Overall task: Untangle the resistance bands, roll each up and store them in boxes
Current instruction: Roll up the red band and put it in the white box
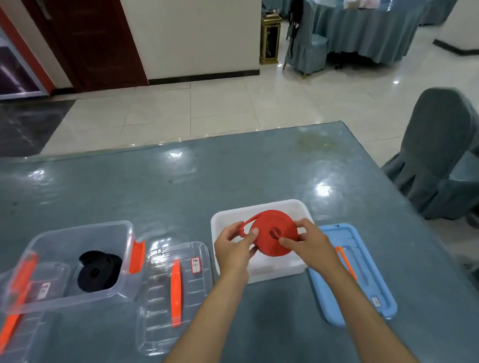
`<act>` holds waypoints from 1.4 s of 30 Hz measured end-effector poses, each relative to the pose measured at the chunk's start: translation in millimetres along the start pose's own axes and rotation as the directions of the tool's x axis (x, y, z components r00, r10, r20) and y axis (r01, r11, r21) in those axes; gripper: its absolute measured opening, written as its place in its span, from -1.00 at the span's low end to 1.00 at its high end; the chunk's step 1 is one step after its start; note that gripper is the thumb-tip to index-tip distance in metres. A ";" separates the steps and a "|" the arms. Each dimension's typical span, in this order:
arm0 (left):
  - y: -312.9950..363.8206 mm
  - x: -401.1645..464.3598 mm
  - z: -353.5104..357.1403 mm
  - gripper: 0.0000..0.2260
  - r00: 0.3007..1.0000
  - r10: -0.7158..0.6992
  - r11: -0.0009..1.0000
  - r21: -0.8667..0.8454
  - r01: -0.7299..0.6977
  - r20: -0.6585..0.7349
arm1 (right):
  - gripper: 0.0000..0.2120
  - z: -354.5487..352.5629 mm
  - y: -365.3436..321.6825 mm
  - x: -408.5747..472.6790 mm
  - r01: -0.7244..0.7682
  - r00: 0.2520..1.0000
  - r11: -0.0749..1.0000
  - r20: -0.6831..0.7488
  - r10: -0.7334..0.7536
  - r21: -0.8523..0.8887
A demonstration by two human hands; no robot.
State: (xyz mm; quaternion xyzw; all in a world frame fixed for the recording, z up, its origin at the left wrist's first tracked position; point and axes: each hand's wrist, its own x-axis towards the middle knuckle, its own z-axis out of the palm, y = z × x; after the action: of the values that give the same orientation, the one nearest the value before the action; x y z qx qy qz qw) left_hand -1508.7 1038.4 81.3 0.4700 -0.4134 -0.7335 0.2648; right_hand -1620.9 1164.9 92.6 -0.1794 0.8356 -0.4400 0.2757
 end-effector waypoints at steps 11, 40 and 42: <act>-47.9 100.1 18.3 -0.72 0.947 -0.284 0.936 0.169 0.308 -0.151 | -0.71 32.1 14.4 76.6 -0.142 0.956 0.928 0.196 0.219 -0.344; -31.4 66.8 13.1 -0.70 0.957 0.167 0.493 0.821 -0.288 0.235 | -0.72 7.3 29.8 60.6 0.199 0.970 0.910 -0.062 -0.237 -0.363; -28.6 39.8 -2.3 -0.66 0.896 0.273 0.294 0.856 -0.425 0.351 | -0.77 -11.7 44.1 43.4 0.231 0.937 0.923 -0.185 -0.296 -0.307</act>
State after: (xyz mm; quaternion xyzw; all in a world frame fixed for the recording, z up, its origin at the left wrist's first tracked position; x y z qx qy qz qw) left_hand -1523.2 1021.4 37.6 0.3827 -0.8573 -0.3340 0.0836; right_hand -1664.6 1173.0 48.0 -0.2762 0.8836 -0.3679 0.0877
